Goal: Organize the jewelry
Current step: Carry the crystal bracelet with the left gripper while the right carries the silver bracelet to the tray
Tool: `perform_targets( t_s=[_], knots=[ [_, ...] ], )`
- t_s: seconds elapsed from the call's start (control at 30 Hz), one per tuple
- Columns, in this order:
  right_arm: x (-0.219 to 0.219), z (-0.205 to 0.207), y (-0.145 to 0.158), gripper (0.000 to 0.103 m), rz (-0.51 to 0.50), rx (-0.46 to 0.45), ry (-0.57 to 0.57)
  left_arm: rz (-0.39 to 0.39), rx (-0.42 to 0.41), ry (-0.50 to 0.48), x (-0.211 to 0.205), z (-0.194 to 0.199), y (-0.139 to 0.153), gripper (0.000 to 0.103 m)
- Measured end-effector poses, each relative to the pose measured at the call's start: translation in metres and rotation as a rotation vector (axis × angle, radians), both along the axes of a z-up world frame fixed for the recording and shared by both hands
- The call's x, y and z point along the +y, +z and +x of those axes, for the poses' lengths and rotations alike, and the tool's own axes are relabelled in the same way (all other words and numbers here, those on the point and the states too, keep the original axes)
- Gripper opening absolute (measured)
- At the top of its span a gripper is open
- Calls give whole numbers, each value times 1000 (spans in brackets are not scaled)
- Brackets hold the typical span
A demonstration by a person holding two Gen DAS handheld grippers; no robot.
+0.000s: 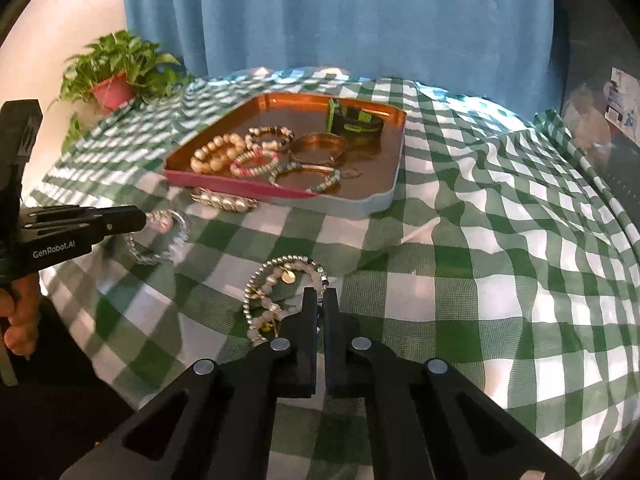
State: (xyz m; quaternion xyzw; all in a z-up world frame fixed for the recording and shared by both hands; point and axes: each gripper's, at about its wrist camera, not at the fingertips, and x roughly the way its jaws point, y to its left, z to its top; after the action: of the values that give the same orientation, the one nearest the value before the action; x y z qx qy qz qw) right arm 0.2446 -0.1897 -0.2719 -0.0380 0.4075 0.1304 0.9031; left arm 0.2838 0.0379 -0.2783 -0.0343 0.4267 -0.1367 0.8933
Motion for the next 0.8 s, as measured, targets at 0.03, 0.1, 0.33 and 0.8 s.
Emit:
perform_targets(
  t_s=[0.03,0.1,0.33,0.8],
  knots=[
    [0,-1,2,3,6,-2,1,-5,-4,-1,-1,-1,3,7],
    [1,-2,7,3,18,-9,0,-10,-6,-2,-3,-4,7,7],
    [0,-8,31,3,40,-43,-6,-33,-21,1,-6,-17,26,7],
    [5,-27,89,2,51,-134,-1,-62,-58,14,-12,-43,64,7]
  ],
)
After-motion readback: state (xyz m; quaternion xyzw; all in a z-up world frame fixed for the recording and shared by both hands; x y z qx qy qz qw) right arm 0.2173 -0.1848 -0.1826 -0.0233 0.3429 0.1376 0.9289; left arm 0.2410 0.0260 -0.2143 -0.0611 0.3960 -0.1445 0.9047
